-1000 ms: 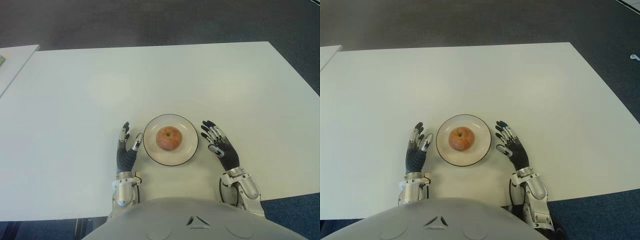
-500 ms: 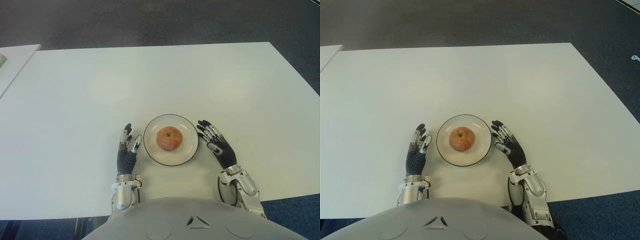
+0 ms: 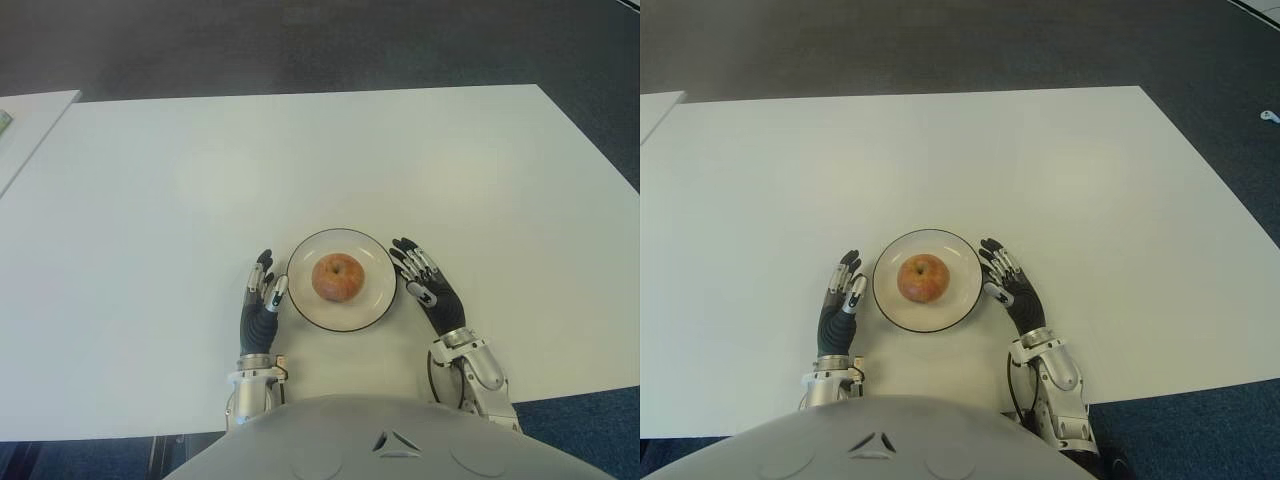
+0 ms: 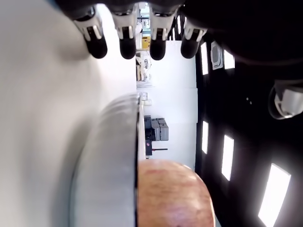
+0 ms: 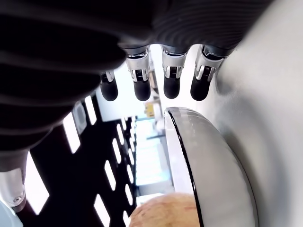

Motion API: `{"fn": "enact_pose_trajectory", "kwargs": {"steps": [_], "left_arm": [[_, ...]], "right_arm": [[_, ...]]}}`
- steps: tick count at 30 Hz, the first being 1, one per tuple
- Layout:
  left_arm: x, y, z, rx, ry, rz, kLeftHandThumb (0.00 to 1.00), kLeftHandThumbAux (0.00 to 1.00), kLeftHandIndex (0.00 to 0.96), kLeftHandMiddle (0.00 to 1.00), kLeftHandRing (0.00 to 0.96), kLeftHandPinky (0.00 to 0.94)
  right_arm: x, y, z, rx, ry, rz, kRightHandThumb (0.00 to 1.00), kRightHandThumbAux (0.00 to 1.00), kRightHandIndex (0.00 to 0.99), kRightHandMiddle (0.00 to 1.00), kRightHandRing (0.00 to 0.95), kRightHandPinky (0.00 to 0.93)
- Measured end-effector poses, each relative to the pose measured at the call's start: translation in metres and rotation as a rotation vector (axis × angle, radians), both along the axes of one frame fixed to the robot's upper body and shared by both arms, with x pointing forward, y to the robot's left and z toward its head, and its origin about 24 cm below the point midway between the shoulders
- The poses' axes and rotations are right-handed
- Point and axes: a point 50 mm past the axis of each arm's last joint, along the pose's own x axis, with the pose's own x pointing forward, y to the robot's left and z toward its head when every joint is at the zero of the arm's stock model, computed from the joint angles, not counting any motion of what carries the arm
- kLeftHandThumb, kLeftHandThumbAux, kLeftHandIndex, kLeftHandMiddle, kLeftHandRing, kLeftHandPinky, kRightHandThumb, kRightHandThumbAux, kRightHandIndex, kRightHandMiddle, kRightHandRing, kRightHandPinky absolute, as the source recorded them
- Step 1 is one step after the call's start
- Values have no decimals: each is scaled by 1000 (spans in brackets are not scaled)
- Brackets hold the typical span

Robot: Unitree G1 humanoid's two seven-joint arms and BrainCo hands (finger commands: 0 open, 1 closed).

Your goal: Put the apples into the plate.

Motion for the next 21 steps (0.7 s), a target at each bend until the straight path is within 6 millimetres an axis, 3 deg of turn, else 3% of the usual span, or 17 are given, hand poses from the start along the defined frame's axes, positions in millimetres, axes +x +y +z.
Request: {"fn": "enact_pose_trajectory", "kwargs": {"steps": [21], "left_arm": [[-7,4,1,-26,-92,39,57,363,0,0,0,0]], "right_arm": [[6,8,0,-19,-71,-164,196,493,0,0,0,0]]}}
